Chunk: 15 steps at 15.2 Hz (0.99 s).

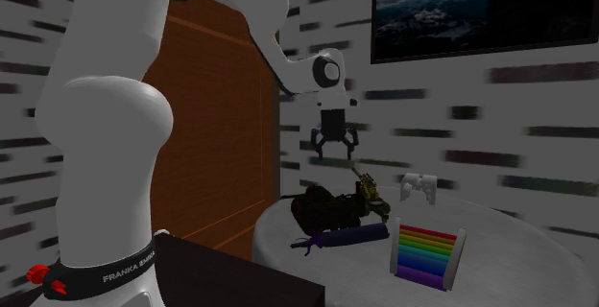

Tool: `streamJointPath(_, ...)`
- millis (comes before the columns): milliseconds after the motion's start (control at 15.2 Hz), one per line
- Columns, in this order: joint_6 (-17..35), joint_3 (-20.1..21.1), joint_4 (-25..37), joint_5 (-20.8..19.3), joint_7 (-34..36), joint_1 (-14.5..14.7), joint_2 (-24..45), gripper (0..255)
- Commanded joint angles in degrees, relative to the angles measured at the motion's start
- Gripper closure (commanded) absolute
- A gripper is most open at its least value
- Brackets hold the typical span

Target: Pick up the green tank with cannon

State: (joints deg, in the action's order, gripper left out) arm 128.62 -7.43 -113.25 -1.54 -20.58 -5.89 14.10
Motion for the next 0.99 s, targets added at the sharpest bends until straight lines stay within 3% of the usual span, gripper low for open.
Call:
streamJointPath(0,-0.04,0.02,4.76,1.32,-1.35,-0.86,4.62,0)
streamJointPath(594,-2.82,1.38,28.48,5.58,-4.83,-4.88,25.34,0)
streamJointPath(924,-0.22,1.56,28.0,5.77,-4.92,-4.99,27.48,0)
